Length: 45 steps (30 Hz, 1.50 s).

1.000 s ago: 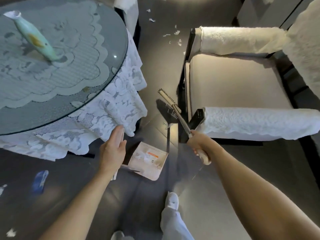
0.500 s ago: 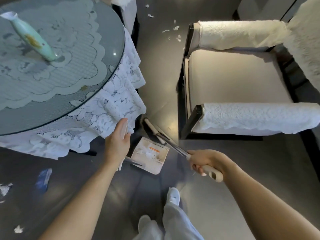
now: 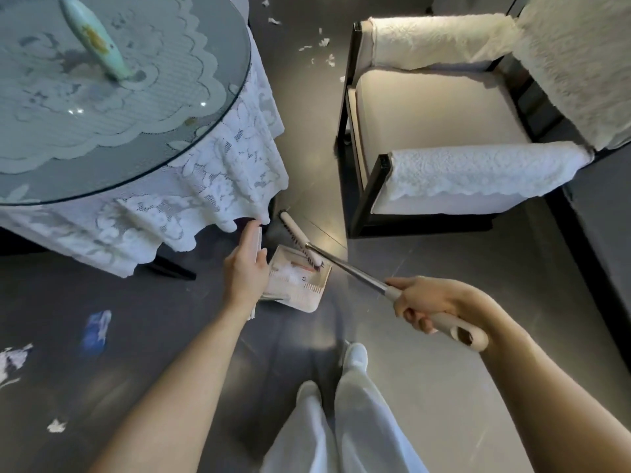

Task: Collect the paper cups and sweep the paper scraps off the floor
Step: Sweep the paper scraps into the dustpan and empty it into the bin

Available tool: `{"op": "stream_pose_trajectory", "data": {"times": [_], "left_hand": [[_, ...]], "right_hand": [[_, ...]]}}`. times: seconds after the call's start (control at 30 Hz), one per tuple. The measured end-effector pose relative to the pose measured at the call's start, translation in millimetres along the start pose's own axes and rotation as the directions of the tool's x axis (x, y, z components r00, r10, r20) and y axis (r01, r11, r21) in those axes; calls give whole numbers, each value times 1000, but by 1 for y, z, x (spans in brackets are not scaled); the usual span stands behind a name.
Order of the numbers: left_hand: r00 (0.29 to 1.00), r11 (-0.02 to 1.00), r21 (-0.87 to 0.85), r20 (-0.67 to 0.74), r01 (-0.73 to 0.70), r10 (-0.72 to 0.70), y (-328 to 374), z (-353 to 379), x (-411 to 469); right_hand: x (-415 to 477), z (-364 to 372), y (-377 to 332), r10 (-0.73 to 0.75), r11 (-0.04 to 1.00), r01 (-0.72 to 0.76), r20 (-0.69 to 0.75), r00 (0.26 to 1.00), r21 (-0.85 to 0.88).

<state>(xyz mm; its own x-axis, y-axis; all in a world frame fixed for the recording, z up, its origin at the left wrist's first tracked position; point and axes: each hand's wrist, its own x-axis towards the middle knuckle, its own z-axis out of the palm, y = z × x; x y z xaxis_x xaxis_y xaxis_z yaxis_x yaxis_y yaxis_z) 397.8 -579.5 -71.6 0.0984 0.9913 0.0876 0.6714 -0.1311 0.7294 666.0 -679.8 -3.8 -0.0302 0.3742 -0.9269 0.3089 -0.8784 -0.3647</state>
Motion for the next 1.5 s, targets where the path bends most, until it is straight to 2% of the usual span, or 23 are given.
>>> {"op": "stream_pose_trajectory", "data": {"times": [0.33,0.57,0.83,0.97,1.03,1.13,1.33,1.4,1.5], "left_hand": [[999,998,52,-36,35,-33,-20,-47,-119],[995,992,85,-49,92,-88,-36,-56,-200],[998,993,101,-22,65,-63,-38,-52,-230],[999,990,139,30,-29,25,-38,-44,-217],[997,986,152,51,-66,59,-36,-38,-205],[993,979,177,69,-103,92,-31,-27,-183],[998,985,164,55,-47,39,-31,-29,-179],[996,989,129,59,-74,67,-28,-28,-183],[999,991,131,35,-24,19,-33,-37,-201]], "right_hand": [[-24,39,44,-39,999,39,-50,998,-17],[-22,72,103,-113,980,80,-177,978,-184],[10,72,159,-41,934,-75,-311,949,-350],[22,59,174,-21,940,-107,-368,930,-325],[30,54,179,7,975,-77,-321,947,-206],[34,62,184,41,997,-23,-229,973,80],[13,107,195,92,962,-95,25,995,258],[4,121,193,102,963,-128,121,987,236],[-16,141,189,98,970,-142,216,972,198]]}}
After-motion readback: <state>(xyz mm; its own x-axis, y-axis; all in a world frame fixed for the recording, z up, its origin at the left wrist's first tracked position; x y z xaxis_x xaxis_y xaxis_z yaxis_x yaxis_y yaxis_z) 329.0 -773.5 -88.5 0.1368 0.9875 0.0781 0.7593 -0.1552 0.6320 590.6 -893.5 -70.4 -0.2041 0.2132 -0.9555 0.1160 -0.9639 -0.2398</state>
